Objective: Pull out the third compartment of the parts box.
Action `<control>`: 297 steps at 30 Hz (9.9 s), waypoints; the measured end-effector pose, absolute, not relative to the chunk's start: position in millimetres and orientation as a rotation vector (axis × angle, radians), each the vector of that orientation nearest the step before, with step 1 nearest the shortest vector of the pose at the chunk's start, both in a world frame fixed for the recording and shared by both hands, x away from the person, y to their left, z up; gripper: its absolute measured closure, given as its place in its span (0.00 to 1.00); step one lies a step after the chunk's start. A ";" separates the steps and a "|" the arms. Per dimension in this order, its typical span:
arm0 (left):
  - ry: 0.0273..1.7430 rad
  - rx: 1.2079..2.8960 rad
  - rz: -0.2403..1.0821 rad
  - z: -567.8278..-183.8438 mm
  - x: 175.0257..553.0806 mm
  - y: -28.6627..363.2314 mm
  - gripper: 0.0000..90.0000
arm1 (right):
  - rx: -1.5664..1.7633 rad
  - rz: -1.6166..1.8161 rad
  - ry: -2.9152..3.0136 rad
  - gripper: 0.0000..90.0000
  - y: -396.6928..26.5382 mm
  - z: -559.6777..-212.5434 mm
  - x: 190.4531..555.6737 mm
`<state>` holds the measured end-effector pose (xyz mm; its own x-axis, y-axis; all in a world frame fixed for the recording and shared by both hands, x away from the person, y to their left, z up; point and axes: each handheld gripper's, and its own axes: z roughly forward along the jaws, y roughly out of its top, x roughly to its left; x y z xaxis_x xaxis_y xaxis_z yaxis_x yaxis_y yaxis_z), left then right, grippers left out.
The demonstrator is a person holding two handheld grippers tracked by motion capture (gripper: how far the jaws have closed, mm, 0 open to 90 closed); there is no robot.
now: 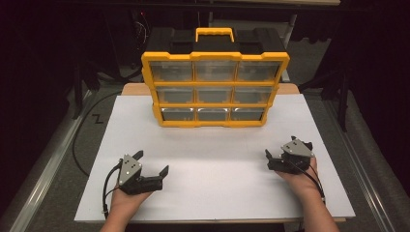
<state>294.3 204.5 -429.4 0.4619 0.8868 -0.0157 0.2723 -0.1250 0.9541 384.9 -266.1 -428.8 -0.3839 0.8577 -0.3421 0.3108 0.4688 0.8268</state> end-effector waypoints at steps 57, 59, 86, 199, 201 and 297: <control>0.991 1.645 0.755 -427.6 293.8 203.8 0.01 | 0.351 0.366 1.960 0.02 -216.1 -422.7 360.0; 0.991 1.644 0.754 -427.5 293.4 204.0 0.01 | 0.331 0.340 1.954 0.02 -215.4 -423.3 359.6; 0.980 1.647 0.748 -427.7 292.7 204.6 0.01 | 0.086 0.174 1.917 0.01 -199.1 -424.4 346.9; 0.933 1.695 0.743 -432.1 295.4 200.0 0.01 | 0.023 0.128 1.434 0.82 -141.2 -268.2 443.8; 0.934 1.695 0.742 -432.1 295.4 200.5 0.01 | 0.020 0.115 1.435 0.82 -141.5 -266.2 447.6; 0.954 1.662 0.724 -432.7 296.3 201.7 0.01 | -0.037 0.119 1.446 0.90 -157.3 -257.5 371.7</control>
<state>296.3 201.7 -432.7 0.5009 0.8655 0.0050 0.2380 -0.1433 0.9606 371.7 -157.3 -257.5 0.1193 0.0589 -0.9911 -0.1038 0.9935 0.0466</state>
